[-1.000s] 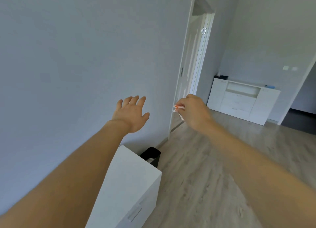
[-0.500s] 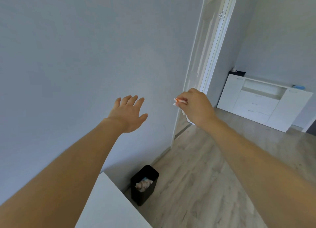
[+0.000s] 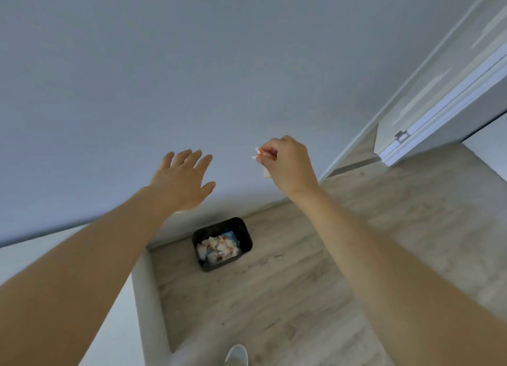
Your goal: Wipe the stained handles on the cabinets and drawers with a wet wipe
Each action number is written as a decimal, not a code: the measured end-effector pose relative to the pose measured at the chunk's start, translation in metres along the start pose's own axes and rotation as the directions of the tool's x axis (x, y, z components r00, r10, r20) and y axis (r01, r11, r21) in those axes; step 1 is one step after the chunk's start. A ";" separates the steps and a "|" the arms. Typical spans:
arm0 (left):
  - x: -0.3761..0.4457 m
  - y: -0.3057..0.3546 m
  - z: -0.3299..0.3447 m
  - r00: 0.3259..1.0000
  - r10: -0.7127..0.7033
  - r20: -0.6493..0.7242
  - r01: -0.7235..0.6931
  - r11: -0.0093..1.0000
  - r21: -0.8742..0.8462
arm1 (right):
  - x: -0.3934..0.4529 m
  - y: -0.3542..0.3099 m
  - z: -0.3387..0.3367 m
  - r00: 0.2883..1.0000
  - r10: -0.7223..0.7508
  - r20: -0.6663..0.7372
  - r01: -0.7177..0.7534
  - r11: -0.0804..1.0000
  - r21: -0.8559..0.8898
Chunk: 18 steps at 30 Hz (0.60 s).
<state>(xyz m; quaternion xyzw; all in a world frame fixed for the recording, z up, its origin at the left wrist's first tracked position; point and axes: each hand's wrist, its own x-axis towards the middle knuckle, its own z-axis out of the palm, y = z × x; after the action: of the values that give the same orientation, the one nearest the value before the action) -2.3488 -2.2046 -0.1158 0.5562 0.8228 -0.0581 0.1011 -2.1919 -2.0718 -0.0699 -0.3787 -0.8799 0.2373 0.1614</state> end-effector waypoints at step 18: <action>0.091 -0.034 0.297 0.943 -0.004 0.334 0.017 0.999 -0.036 | 0.028 0.190 0.320 0.858 0.296 0.420 -0.247 0.954 -0.170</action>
<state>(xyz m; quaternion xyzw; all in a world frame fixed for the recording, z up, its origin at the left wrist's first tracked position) -2.3834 -2.1968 -0.4266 0.5320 0.7976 -0.1361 0.2493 -2.2467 -2.0316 -0.4370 -0.4438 -0.8428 0.2882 -0.0980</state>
